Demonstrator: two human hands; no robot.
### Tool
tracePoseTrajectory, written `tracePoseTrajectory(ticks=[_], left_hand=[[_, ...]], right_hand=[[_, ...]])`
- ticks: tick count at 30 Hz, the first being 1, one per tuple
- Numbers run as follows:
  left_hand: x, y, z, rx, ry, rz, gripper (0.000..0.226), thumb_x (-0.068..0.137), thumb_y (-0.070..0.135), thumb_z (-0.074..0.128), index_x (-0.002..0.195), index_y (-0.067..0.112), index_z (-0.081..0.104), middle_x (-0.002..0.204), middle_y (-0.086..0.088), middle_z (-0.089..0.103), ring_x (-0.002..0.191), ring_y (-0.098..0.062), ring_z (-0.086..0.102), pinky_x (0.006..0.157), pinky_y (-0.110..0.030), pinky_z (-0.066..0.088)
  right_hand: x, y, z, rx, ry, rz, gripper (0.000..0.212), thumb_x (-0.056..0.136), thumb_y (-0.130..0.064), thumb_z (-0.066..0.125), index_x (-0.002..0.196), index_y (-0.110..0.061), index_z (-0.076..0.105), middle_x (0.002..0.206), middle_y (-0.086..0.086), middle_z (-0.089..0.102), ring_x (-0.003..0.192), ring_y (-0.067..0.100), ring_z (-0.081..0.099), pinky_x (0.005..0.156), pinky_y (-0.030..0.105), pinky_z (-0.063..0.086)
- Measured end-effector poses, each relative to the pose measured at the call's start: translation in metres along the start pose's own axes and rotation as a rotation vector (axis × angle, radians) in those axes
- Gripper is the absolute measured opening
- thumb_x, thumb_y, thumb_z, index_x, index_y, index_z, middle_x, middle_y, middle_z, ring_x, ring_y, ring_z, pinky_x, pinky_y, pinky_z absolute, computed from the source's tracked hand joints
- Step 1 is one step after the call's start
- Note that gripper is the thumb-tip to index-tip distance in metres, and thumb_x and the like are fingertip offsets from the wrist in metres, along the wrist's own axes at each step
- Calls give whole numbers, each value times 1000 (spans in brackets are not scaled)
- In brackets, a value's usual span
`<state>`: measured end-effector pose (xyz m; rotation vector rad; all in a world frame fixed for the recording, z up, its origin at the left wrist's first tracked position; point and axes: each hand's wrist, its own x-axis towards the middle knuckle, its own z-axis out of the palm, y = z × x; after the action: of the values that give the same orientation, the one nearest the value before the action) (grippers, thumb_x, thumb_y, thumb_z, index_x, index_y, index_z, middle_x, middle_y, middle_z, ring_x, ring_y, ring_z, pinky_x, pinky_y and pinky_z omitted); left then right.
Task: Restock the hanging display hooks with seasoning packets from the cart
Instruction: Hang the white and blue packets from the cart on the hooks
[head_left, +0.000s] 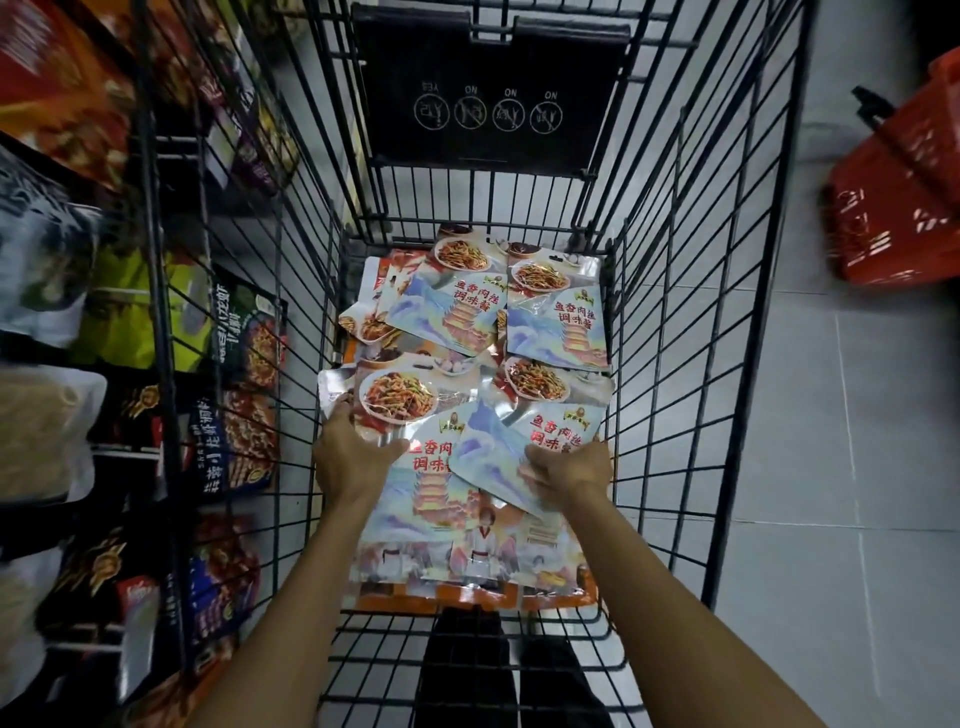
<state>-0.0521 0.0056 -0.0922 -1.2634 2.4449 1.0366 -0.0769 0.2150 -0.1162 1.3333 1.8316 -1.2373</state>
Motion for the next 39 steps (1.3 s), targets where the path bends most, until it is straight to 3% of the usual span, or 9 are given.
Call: tracePoseTrajectory(ticks=[5,11,16,19,22,25,29,34,39], left_hand=[[14,-13,-12,-179,-322,-189,31,57,2,88,79,6,67,80,-9,70,55,-12,64,49,-18,48],[10,-21,-17,-294,-455,-215,45,72,2,79,112,5,61,105,-13,68,97,-30,63,93,-47,50],[-8,-11,-29,-398,-300,-89,40,74,-6,75,112,-2,62,105,-9,63,92,-18,58,77,-28,44],[-17,-3,-51,-421,-235,-8,33,72,-4,77,103,1,66,90,-3,65,72,-11,59,61,-19,49],[-29,4,-78,-438,-180,66,33,73,-1,77,104,0,66,90,-5,65,78,-14,60,61,-19,48],[-45,11,-106,-461,-106,112,34,74,1,78,105,-5,66,93,-9,65,86,-15,58,66,-21,44],[-79,16,-148,-538,13,153,26,74,2,77,98,-3,68,88,-9,65,80,-12,58,66,-22,45],[-138,16,-212,-695,185,190,20,75,0,76,92,2,65,64,11,68,62,-8,60,50,-11,47],[-221,5,-282,-838,372,252,25,76,3,75,99,2,65,88,-5,68,61,1,64,55,-16,51]], right_hand=[[-2,1,-13,200,-177,109,30,67,5,81,78,-1,54,72,14,67,48,21,65,33,25,49],[-11,4,-18,264,-422,232,18,75,7,73,84,-1,59,84,18,68,68,29,67,60,40,58],[-29,-2,-19,301,-419,202,44,76,5,74,116,1,57,107,21,68,74,29,66,55,37,58],[-44,-8,-22,323,-428,138,49,77,6,73,122,1,56,116,23,65,79,31,65,72,44,57],[-63,-11,-28,295,-464,110,31,78,2,73,105,2,59,101,21,70,81,33,67,80,50,55],[-86,-13,-36,286,-498,66,11,78,1,74,78,1,62,67,13,71,55,25,69,61,41,58],[-125,-19,-54,253,-528,-128,31,74,3,76,98,4,57,70,14,72,56,28,69,56,43,59],[-191,-44,-86,118,-651,-386,28,71,-5,81,89,2,61,73,16,72,55,29,68,43,35,56],[-276,-68,-113,2,-807,-675,22,72,-11,81,82,-4,63,63,8,72,51,26,68,38,40,55]])
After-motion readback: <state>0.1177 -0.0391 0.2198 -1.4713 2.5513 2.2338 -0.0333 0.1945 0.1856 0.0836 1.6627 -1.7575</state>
